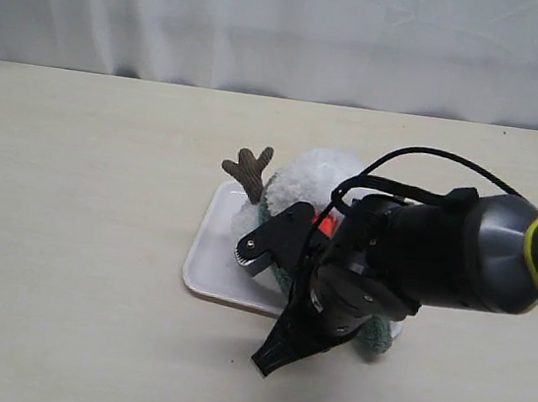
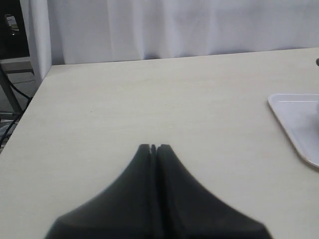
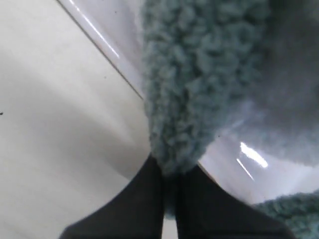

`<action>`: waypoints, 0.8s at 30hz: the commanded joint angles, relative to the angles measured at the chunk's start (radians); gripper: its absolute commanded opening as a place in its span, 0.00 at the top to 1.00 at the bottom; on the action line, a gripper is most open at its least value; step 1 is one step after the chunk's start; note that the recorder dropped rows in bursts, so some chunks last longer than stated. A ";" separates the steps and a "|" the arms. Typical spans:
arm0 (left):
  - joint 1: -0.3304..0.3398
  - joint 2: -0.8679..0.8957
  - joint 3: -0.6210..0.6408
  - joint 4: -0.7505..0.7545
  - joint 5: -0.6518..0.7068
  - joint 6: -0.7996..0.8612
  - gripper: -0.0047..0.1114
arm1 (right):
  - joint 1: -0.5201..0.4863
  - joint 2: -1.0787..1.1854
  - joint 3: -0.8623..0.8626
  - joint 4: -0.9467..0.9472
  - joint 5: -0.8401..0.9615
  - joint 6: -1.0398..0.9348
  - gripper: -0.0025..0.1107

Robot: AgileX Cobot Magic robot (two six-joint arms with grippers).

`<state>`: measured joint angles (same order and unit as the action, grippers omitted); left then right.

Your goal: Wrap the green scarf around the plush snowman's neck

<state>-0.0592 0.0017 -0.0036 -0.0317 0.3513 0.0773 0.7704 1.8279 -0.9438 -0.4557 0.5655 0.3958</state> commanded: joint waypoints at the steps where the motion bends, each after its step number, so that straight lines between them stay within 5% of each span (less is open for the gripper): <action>1: -0.003 -0.002 0.004 0.001 -0.008 -0.002 0.96 | -0.005 0.001 0.003 -0.004 -0.002 0.005 0.94; 3: -0.003 -0.002 0.004 0.001 -0.008 -0.002 0.96 | -0.005 -0.003 0.003 -0.001 0.056 0.005 0.88; 8: -0.003 -0.002 0.004 0.001 -0.008 -0.002 0.96 | 0.000 -0.083 0.003 0.086 0.197 -0.019 0.50; 10: -0.003 -0.002 0.004 0.001 -0.008 -0.002 0.96 | 0.017 -0.128 0.005 0.139 0.239 -0.061 0.42; 14: -0.003 -0.002 0.004 0.001 -0.017 -0.002 0.96 | 0.035 -0.223 0.036 0.121 0.243 -0.027 0.42; 20: -0.003 -0.002 0.004 0.001 -0.017 -0.002 0.96 | 0.033 -0.301 0.112 -0.219 0.240 0.404 0.43; 24: -0.003 -0.002 0.004 0.001 -0.017 -0.002 0.96 | -0.005 -0.289 0.174 -0.273 0.118 0.514 0.43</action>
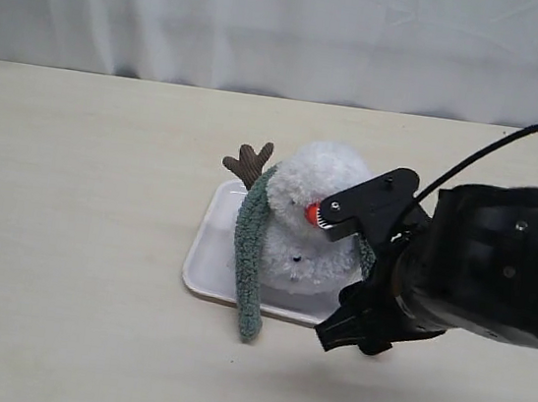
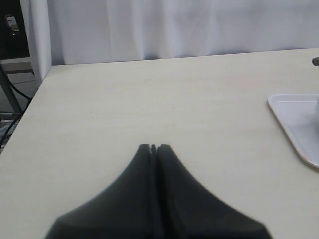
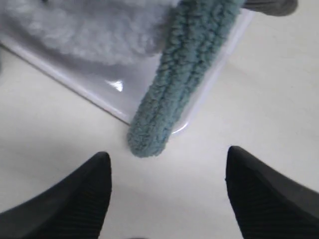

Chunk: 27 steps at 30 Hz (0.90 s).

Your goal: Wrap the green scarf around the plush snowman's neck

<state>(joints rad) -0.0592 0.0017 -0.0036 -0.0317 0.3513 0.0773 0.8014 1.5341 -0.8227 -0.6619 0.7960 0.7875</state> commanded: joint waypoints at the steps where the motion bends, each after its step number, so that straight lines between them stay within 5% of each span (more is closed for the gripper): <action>1: -0.003 -0.002 0.004 0.001 -0.017 -0.002 0.96 | -0.060 0.014 0.066 -0.043 -0.176 0.115 0.43; 5: -0.003 -0.002 0.004 0.001 -0.017 -0.002 0.96 | -0.160 0.056 0.097 0.003 -0.363 0.094 0.43; 10: -0.003 -0.002 0.004 0.001 -0.017 -0.002 0.96 | -0.247 0.116 0.097 -0.016 -0.384 0.116 0.43; 15: -0.003 -0.002 0.004 0.001 -0.017 -0.002 0.96 | -0.254 0.180 0.106 -0.011 -0.487 0.065 0.44; 18: -0.003 -0.002 0.004 0.001 -0.017 -0.002 0.96 | -0.252 0.203 0.110 -0.007 -0.580 0.061 0.54; 24: -0.003 -0.002 0.004 0.001 -0.012 -0.002 0.96 | -0.252 0.207 0.110 -0.002 -0.596 0.061 0.91; 27: -0.003 -0.002 0.004 0.001 -0.012 -0.002 0.96 | -0.246 0.198 0.110 0.074 -0.592 0.023 0.94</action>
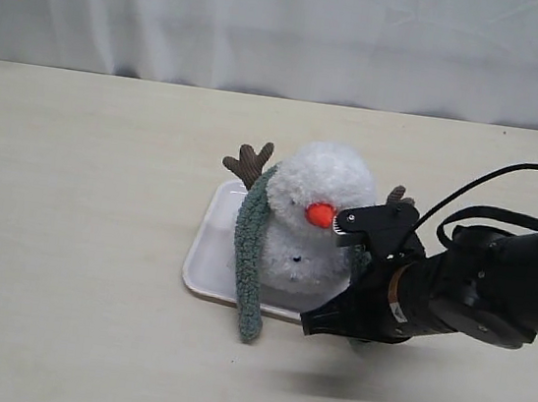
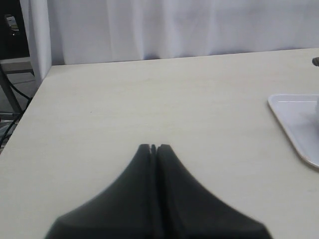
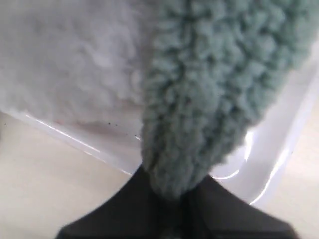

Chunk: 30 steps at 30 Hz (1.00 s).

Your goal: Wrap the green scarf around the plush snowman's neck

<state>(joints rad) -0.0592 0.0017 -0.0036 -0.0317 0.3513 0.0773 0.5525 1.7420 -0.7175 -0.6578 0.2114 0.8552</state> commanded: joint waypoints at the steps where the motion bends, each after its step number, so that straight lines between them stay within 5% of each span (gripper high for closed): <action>1: -0.003 -0.002 0.004 0.001 -0.012 -0.002 0.96 | 0.012 -0.019 0.005 0.111 -0.008 -0.087 0.94; 11: -0.003 -0.002 0.004 0.001 -0.012 -0.002 0.96 | 0.174 -0.157 -0.004 0.311 -0.001 -0.227 0.94; 24: -0.003 -0.002 0.004 0.001 -0.012 -0.002 0.96 | 0.194 -0.023 -0.004 0.410 -0.249 -0.214 0.94; 30: -0.003 -0.002 0.004 0.001 -0.016 -0.002 0.96 | 0.194 0.046 -0.004 0.410 -0.289 -0.214 0.70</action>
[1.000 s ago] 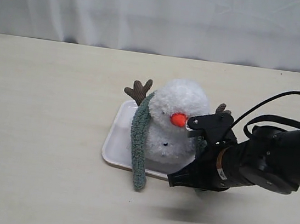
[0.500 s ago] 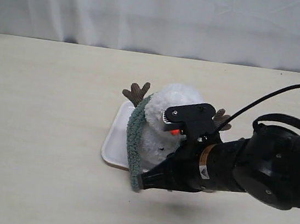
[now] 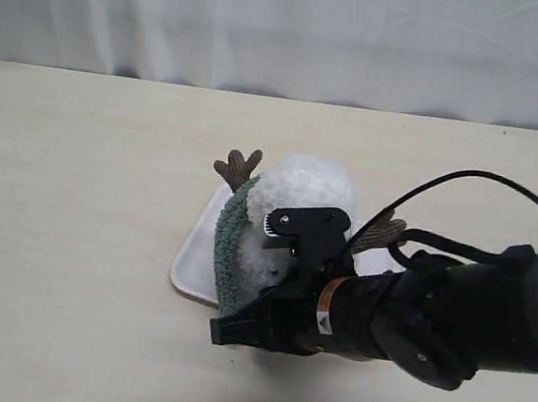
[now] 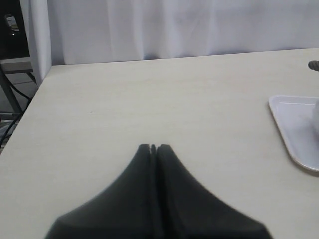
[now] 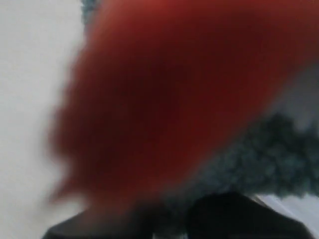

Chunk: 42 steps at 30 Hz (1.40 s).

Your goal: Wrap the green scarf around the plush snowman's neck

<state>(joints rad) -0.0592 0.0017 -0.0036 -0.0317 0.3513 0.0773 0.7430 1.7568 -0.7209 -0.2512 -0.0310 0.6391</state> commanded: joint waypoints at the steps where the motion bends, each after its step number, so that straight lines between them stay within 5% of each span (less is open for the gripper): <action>1: -0.003 -0.002 0.004 0.001 -0.016 -0.002 0.96 | 0.004 0.035 0.000 0.003 -0.058 0.002 0.65; 6: -0.003 -0.002 0.004 0.001 -0.016 -0.002 0.96 | 0.004 0.045 0.000 0.003 -0.141 0.002 0.41; 22: -0.003 -0.002 0.004 0.001 -0.013 -0.002 0.96 | 0.004 0.155 -0.094 0.003 -0.109 0.056 0.42; 25: -0.003 -0.002 0.004 0.001 -0.013 -0.002 0.96 | 0.002 0.164 -0.094 0.003 -0.095 0.054 0.52; 32: -0.003 -0.002 0.004 0.001 -0.013 -0.002 0.96 | 0.002 0.168 -0.094 -0.004 -0.038 -0.044 0.94; 42: -0.003 -0.002 0.004 0.001 -0.013 -0.002 0.96 | -0.021 0.146 -0.094 -0.020 0.149 -0.139 0.94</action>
<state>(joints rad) -0.0592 0.0017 -0.0036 -0.0317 0.3513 0.0773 0.7353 1.9081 -0.8196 -0.2553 0.0308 0.5189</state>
